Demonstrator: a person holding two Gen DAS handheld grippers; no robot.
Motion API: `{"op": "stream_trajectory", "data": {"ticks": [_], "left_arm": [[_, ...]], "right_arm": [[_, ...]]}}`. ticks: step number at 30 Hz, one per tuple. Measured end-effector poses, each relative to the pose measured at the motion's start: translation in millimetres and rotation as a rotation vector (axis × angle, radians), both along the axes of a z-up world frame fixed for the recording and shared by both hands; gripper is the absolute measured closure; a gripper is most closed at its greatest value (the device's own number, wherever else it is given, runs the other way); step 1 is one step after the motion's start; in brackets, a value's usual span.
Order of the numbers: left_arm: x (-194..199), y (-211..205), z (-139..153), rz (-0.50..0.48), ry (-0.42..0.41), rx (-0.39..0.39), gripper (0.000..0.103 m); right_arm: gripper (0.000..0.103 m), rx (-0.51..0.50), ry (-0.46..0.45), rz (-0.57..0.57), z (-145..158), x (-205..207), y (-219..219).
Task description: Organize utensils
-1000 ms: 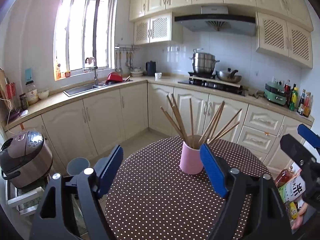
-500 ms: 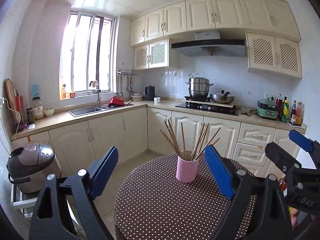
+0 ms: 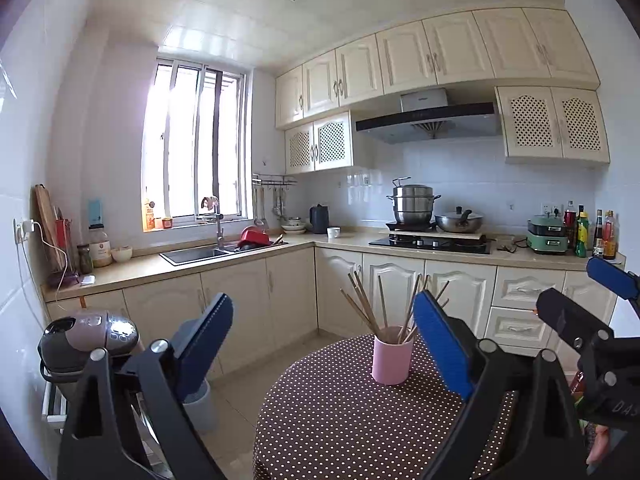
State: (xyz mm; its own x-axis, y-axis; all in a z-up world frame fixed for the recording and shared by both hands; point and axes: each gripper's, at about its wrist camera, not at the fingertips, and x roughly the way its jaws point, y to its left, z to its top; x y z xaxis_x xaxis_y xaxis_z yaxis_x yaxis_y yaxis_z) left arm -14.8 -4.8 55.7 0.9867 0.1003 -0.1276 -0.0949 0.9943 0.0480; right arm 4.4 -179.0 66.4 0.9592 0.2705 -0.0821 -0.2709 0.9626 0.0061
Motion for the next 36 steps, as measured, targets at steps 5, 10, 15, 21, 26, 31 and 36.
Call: {"op": "stream_trajectory", "data": {"ticks": [5, 10, 15, 21, 26, 31, 36], "left_arm": [[-3, -7, 3, -0.001, -0.013, 0.016, 0.013], [2, -9, 3, -0.015, -0.005, 0.009, 0.013], [6, -5, 3, -0.012, -0.005, 0.009, 0.013], [6, -2, 0, -0.006, -0.005, 0.005, 0.013], [8, -3, -2, -0.003, -0.002, 0.011, 0.013], [8, -1, -2, 0.000, -0.005, 0.010, 0.013], [8, 0, -3, 0.015, -0.004, 0.011, 0.013]], "right_arm": [[0.006, 0.000, -0.007, -0.001, 0, -1, 1], [0.006, -0.004, -0.010, -0.001, 0, -1, 2], [0.006, 0.003, -0.008, 0.003, 0, -2, 3], [0.006, 0.012, 0.005, 0.014, -2, 3, 3], [0.006, 0.015, 0.008, 0.014, -1, 5, 3], [0.006, 0.016, 0.008, 0.014, -2, 5, 3], [0.006, 0.016, 0.012, 0.016, -1, 5, 2]]}}
